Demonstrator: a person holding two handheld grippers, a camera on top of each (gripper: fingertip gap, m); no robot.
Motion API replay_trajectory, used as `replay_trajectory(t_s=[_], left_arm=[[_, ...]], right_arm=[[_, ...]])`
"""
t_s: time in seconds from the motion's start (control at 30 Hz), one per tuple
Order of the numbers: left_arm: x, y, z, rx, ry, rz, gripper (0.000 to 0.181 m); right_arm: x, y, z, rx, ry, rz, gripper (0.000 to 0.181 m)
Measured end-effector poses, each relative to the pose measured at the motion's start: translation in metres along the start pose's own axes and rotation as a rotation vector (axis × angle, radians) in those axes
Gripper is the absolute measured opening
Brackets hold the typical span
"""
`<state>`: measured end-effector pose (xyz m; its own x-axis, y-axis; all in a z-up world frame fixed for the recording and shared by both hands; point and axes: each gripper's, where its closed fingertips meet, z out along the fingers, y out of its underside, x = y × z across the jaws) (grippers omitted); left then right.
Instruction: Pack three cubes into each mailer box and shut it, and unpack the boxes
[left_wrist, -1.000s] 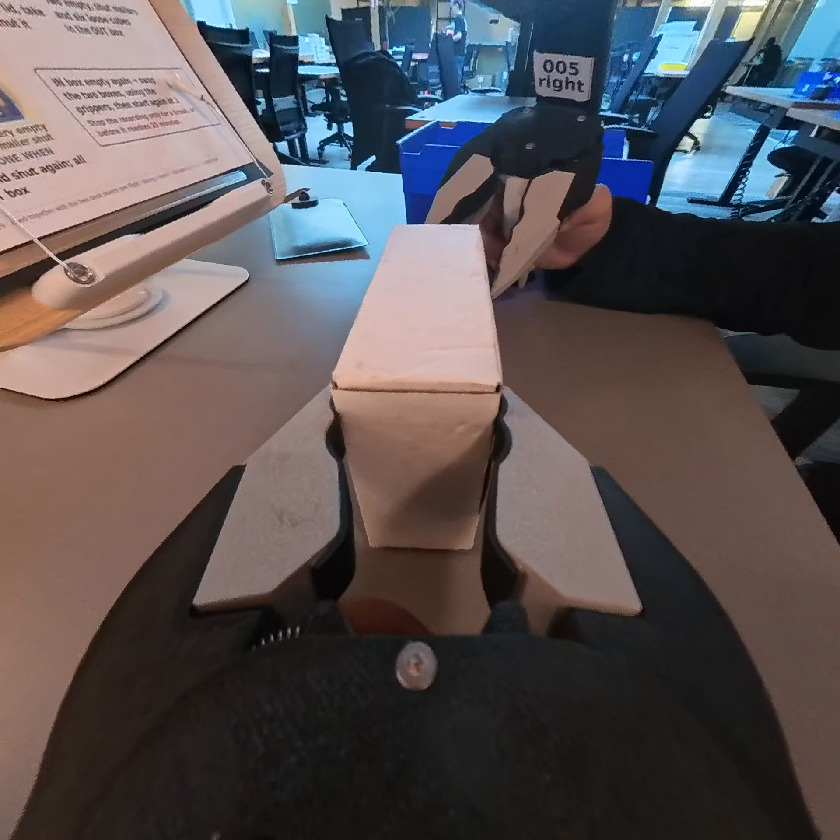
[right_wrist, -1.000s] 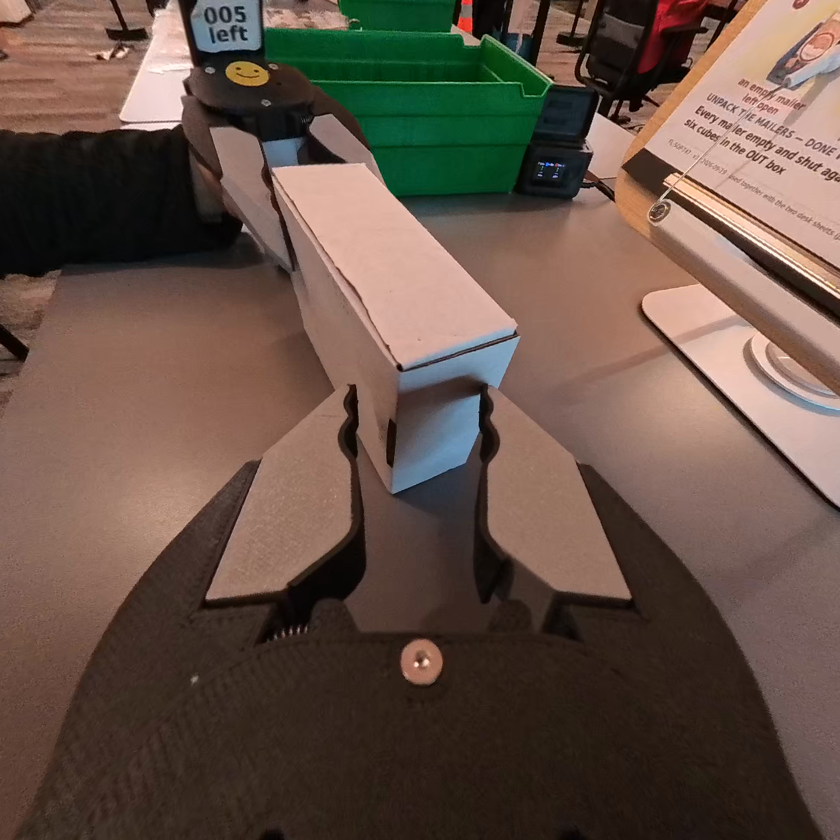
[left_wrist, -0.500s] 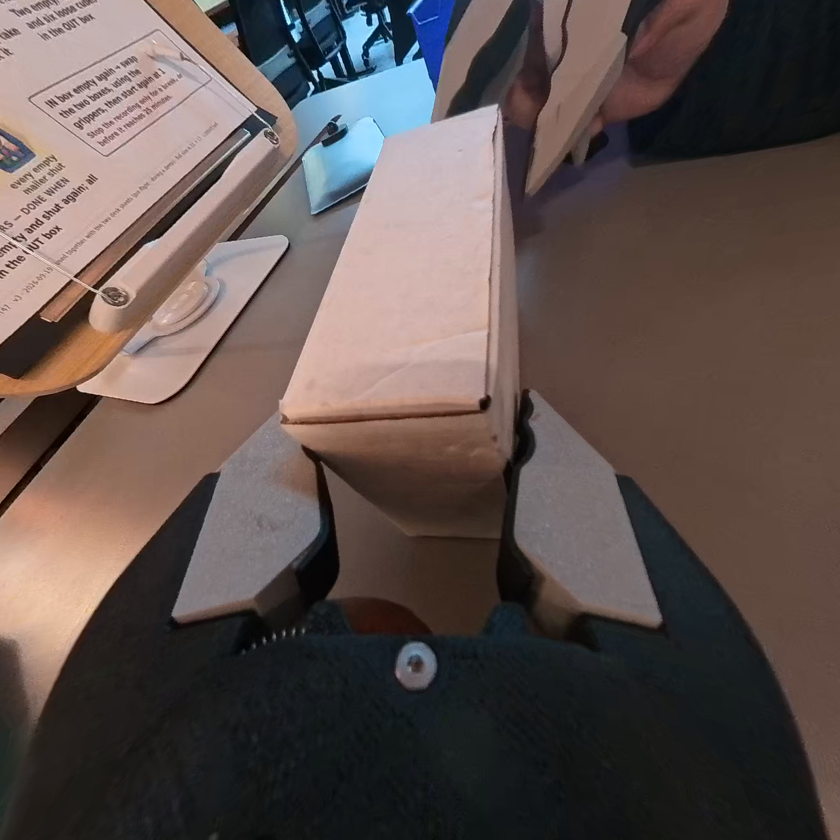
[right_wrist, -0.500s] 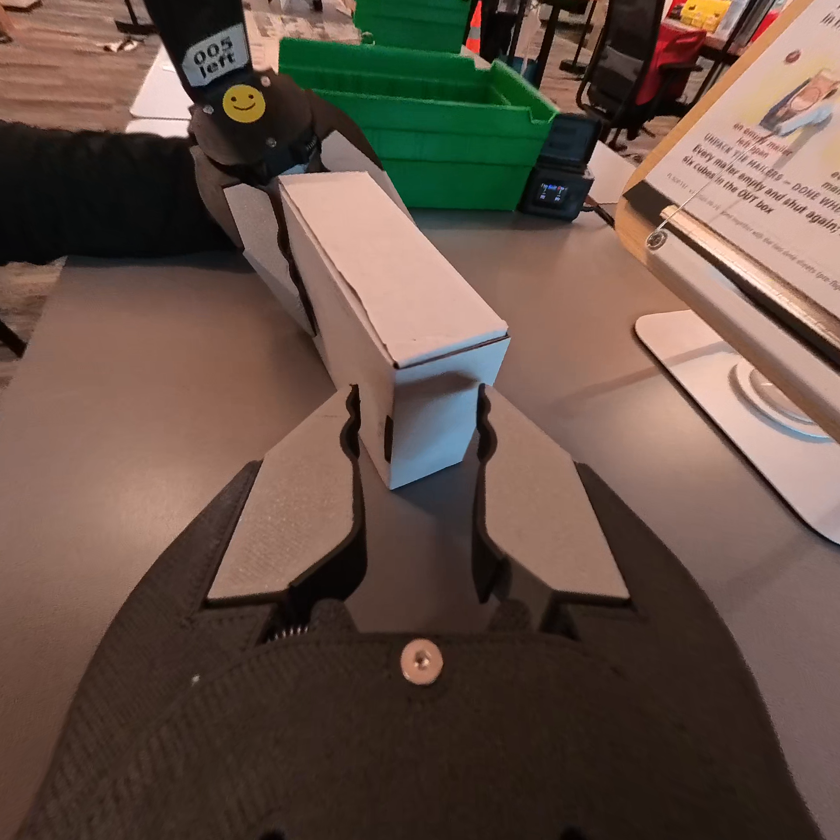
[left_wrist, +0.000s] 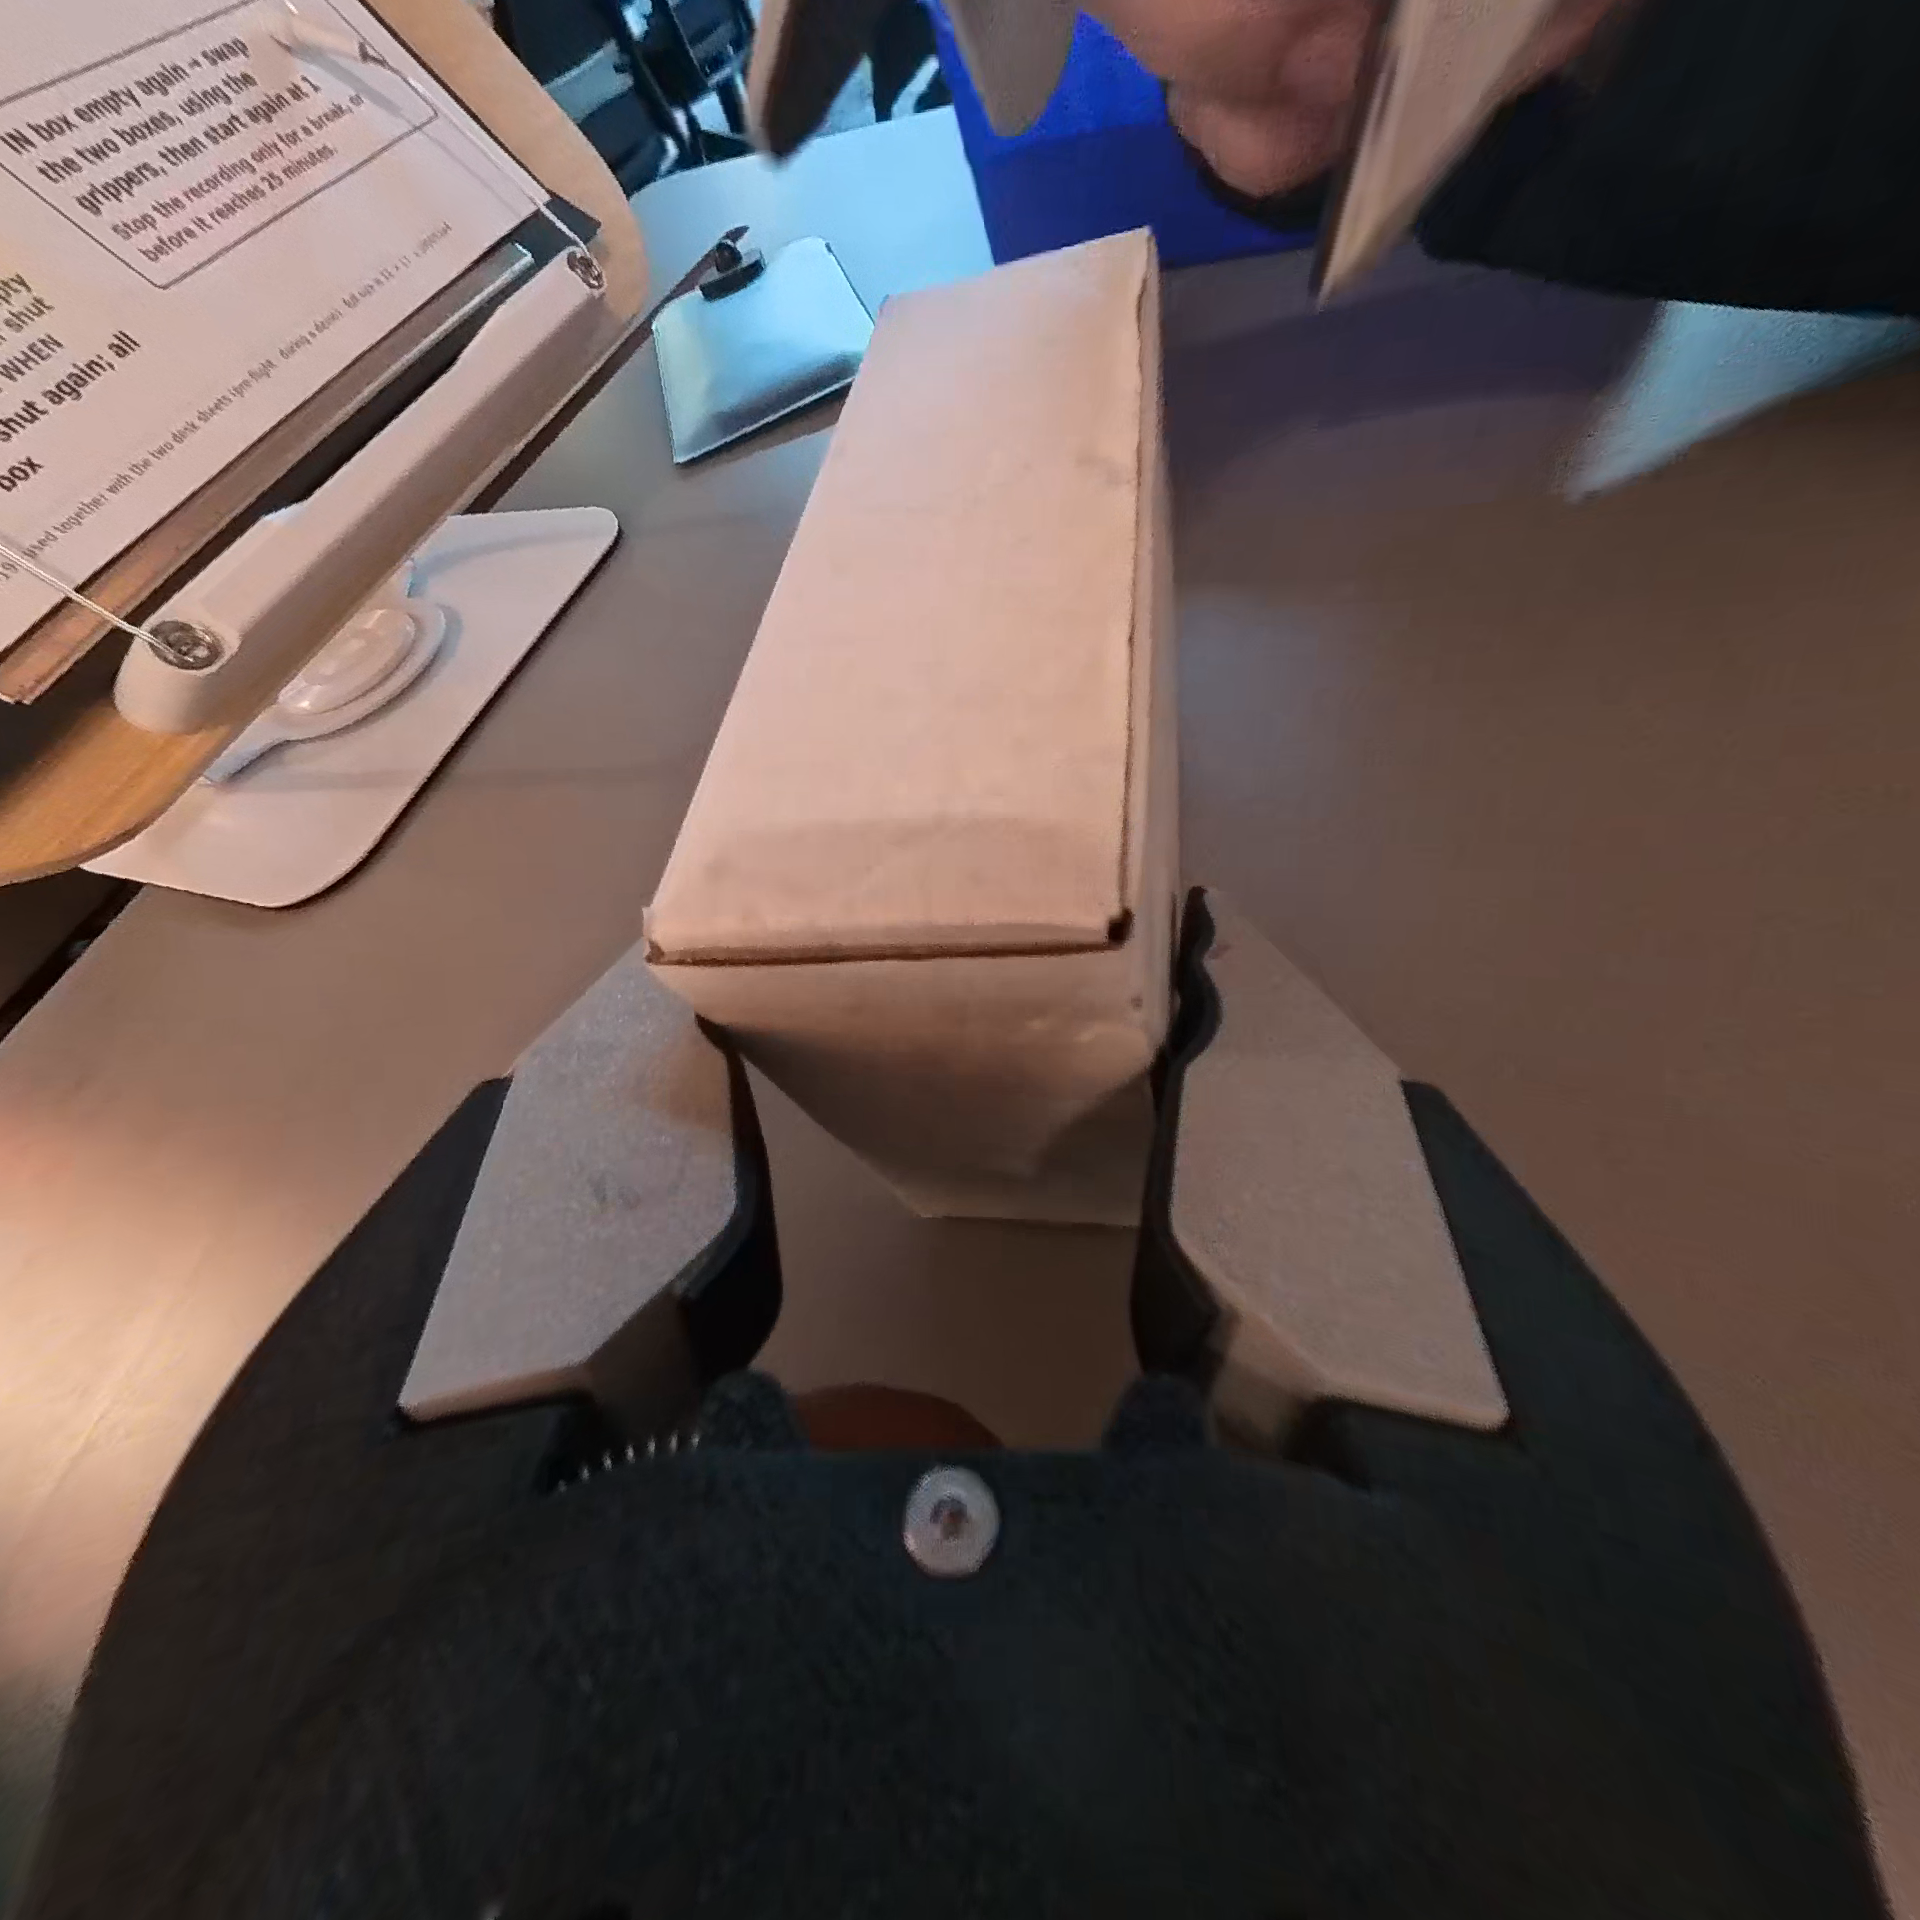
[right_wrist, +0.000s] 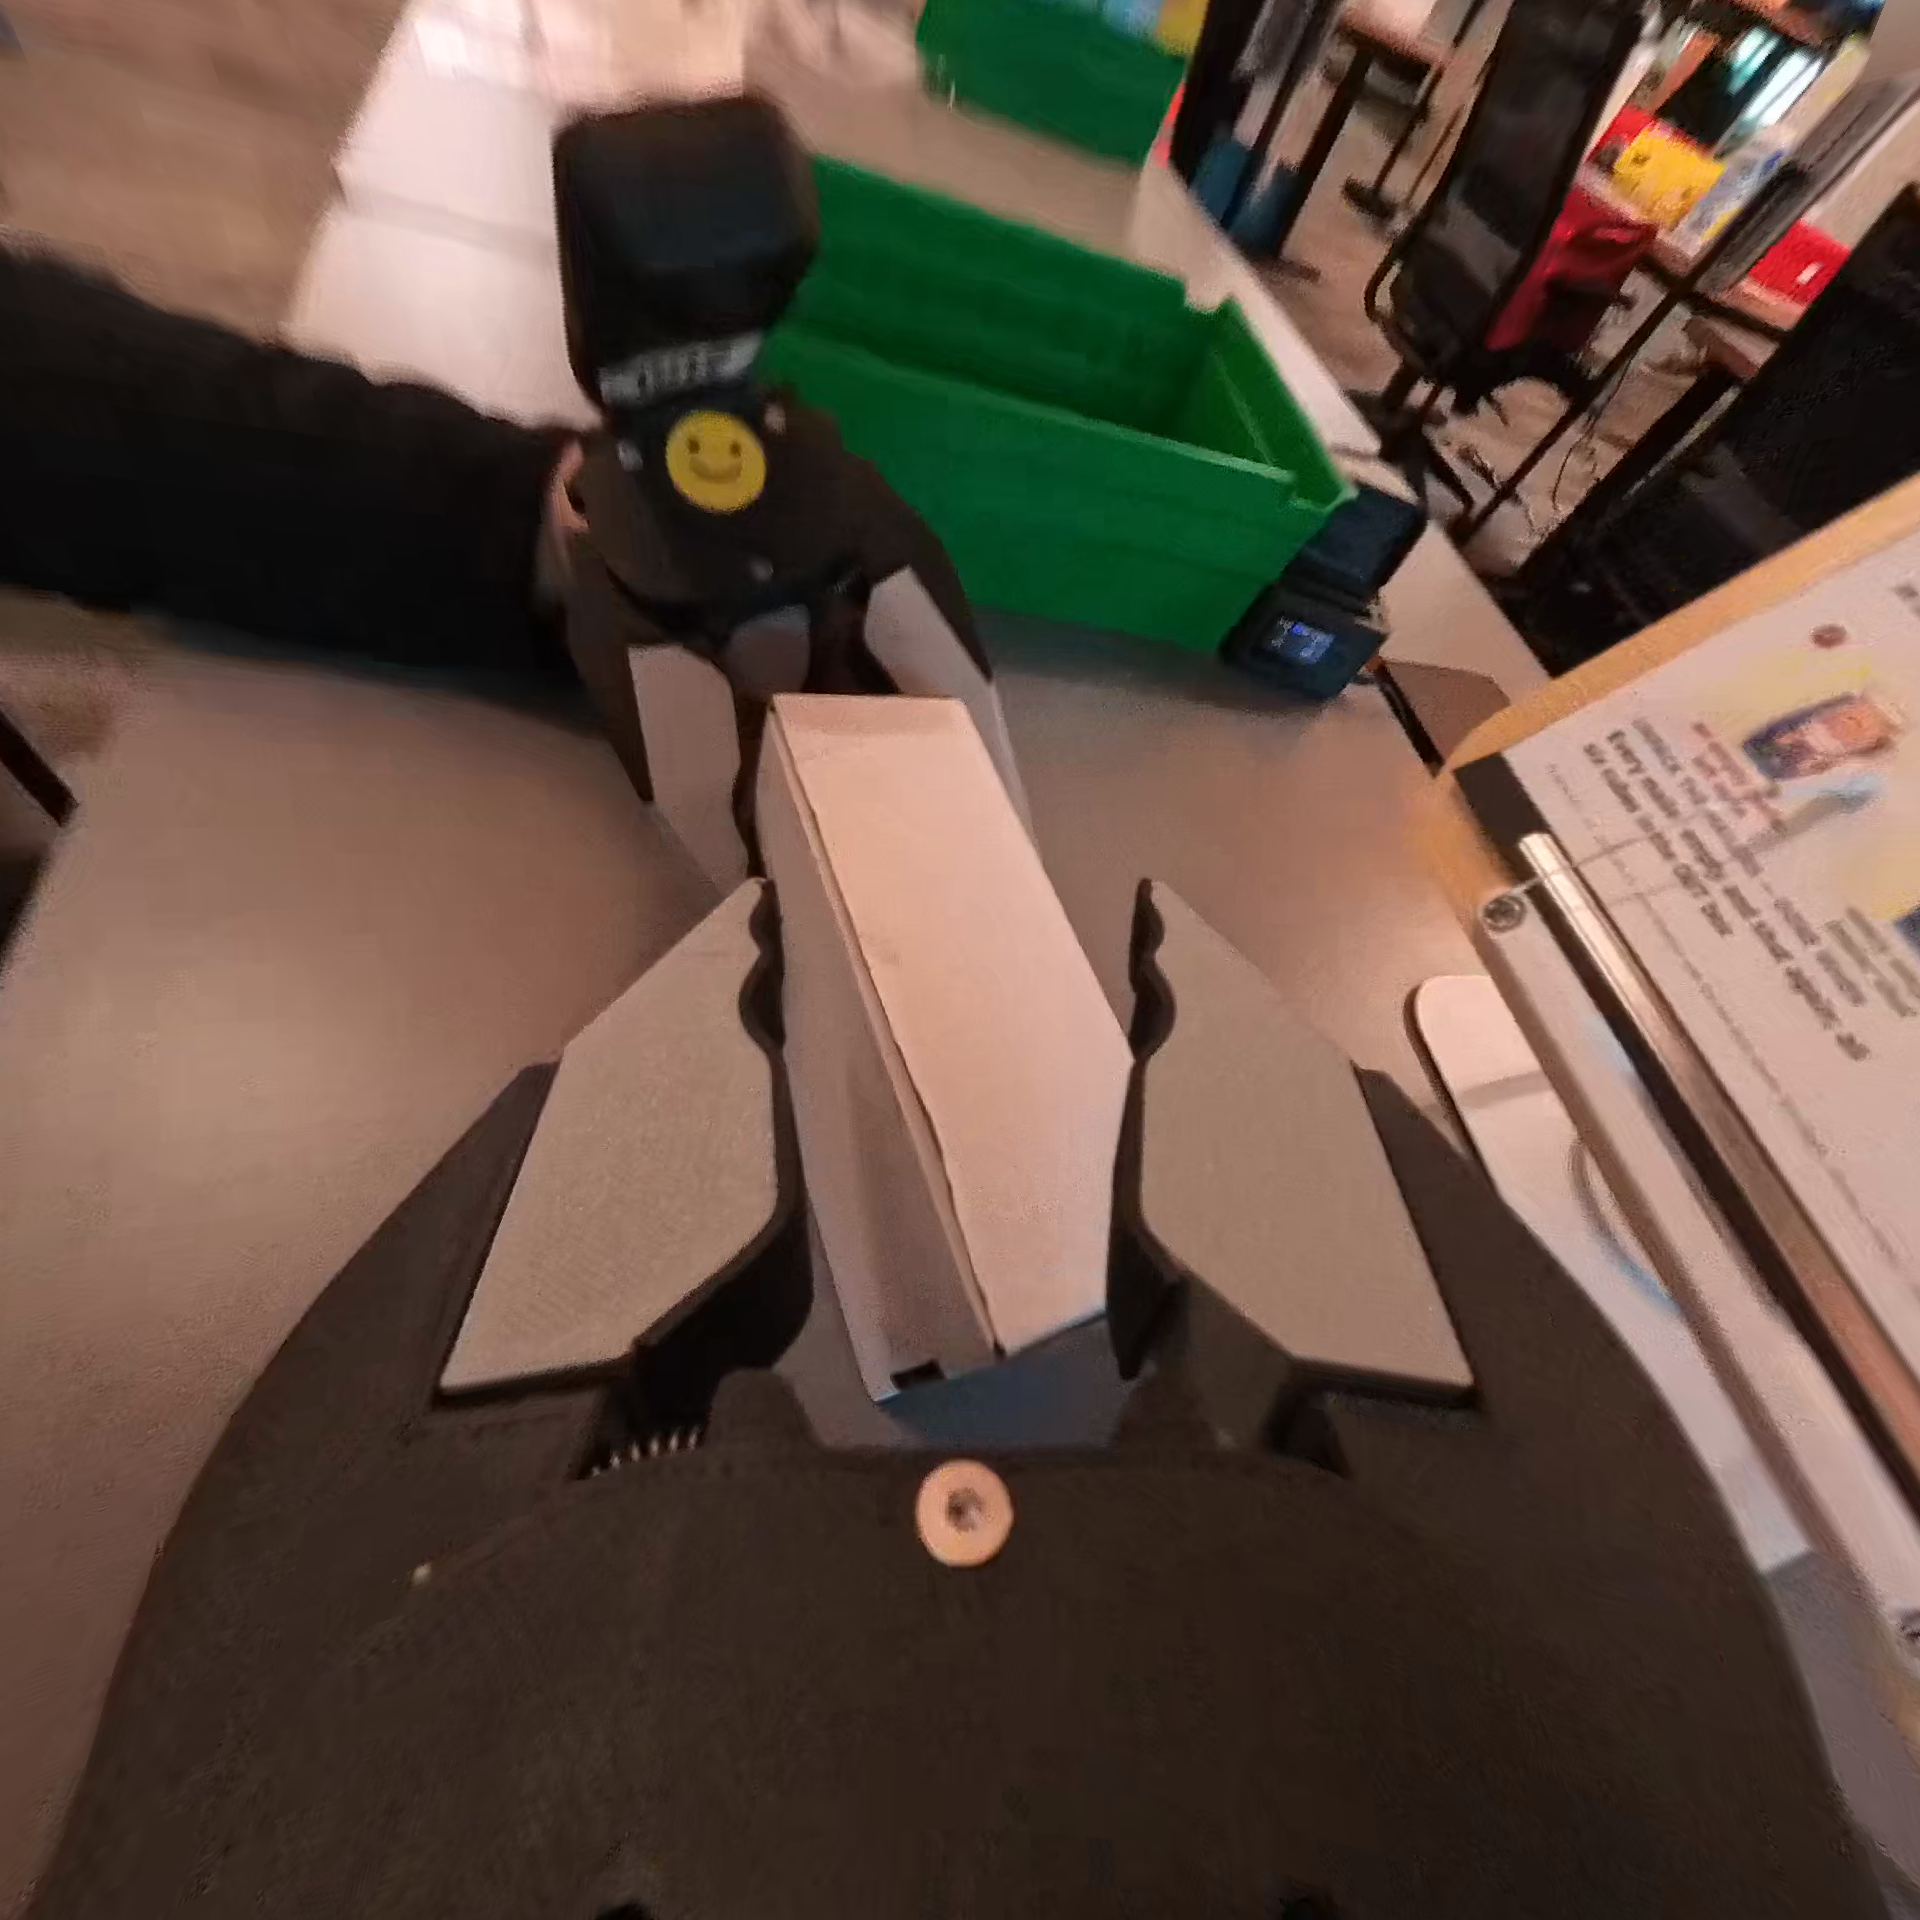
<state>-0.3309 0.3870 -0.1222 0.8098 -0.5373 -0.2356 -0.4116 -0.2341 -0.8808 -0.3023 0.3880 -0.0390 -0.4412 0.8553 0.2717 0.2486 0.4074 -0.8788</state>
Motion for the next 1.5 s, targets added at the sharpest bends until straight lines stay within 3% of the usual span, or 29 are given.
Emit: replay_trajectory(t_s=[0.1,0.2,0.27,0.5,0.67,0.97,1.2,1.27,1.37,1.5], left_arm=[[0.0,-0.001,0.0,0.006,-0.009,0.023,0.083],[0.0,0.0,-0.001,0.001,0.0,0.012,0.082],[0.0,0.0,-0.001,-0.002,0.003,0.006,0.082],[0.005,-0.002,0.001,0.001,0.009,0.014,0.083],[0.005,-0.002,0.002,-0.001,0.009,0.008,0.084],[0.005,-0.002,0.002,0.0,0.011,0.01,0.084],[0.007,-0.002,0.001,0.002,0.02,0.013,0.082],[0.008,-0.001,0.001,-0.01,0.028,-0.016,0.082],[0.008,0.0,0.002,-0.026,0.027,-0.033,0.082],[0.008,0.0,0.003,-0.039,0.018,-0.045,0.082]], right_arm=[[-0.005,0.013,0.026,-0.15,0.037,-0.116,0.062],[-0.006,0.015,0.037,-0.153,0.071,-0.136,0.061],[-0.008,0.01,0.035,-0.121,0.086,-0.166,0.053],[-0.006,0.009,0.027,-0.07,0.106,-0.146,0.059],[-0.008,0.003,0.022,-0.019,0.099,-0.131,0.046],[-0.006,0.004,0.018,-0.005,0.101,-0.124,0.048],[-0.007,0.001,0.017,-0.032,0.181,-0.285,0.051],[-0.008,-0.001,0.017,-0.048,0.233,-0.377,0.047],[-0.017,0.0,0.019,-0.076,0.254,-0.489,0.026],[-0.012,-0.004,0.018,-0.11,0.322,-0.53,0.039]])
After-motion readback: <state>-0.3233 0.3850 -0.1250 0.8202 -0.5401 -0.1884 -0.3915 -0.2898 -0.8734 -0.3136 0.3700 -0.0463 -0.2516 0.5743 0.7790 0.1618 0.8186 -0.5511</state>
